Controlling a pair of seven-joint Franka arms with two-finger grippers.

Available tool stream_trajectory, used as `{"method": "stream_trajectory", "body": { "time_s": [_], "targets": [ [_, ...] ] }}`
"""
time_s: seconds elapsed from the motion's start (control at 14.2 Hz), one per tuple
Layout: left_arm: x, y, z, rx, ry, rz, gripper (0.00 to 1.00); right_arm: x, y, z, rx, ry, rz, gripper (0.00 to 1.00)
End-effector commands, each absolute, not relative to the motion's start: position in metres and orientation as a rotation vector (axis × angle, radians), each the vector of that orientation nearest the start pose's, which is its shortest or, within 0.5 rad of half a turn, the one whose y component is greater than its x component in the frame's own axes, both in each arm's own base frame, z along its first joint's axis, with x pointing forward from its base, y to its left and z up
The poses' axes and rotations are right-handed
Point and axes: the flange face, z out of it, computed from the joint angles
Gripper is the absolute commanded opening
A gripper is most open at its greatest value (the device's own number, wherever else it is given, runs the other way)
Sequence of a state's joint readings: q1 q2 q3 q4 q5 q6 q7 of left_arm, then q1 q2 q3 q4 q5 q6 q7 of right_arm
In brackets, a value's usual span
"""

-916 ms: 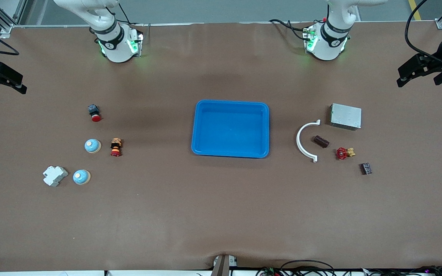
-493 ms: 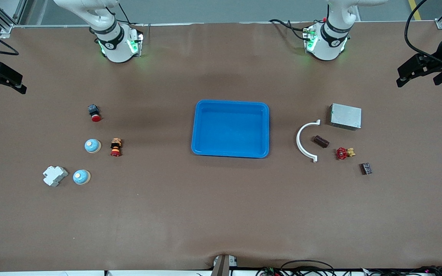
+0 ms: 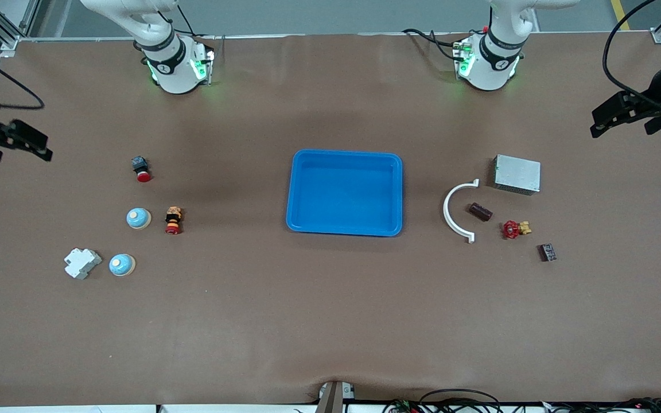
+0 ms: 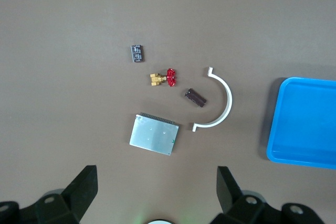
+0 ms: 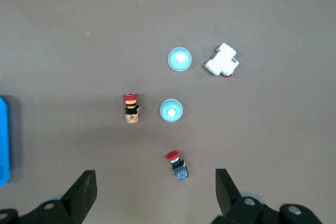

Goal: Place electrolytic capacitor and blue bell in tray
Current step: 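Move the right gripper toward the blue bell while the left gripper reaches the capacitor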

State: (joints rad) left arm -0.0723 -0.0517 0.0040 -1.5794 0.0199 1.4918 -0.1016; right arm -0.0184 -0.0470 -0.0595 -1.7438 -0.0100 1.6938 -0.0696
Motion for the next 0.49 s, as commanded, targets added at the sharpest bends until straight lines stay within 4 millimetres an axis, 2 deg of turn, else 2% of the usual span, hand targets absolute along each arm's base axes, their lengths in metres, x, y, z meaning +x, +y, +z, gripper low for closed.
{"method": "stream_trajectory", "body": {
  "time_s": [0.0, 0.21, 0.35, 0.42],
  "targets": [
    [0.536, -0.025, 0.625, -3.080, -0.050, 0.079, 1.00, 0.544, -0.063, 0.522, -3.136, 0.072, 0.036, 1.00],
    [0.550, -0.018, 0.599, -3.000, -0.062, 0.082, 1.00, 0.544, -0.080, 0.461, -3.118, 0.133, 0.049, 1.00],
    [0.562, -0.005, 0.585, -3.002, -0.092, 0.057, 1.00, 0.535, -0.081, 0.413, -3.113, 0.149, 0.015, 1.00],
    [0.565, -0.005, 0.574, -3.003, -0.089, 0.053, 1.00, 0.531, -0.082, 0.387, -3.116, 0.156, 0.003, 1.00]
  ]
}}
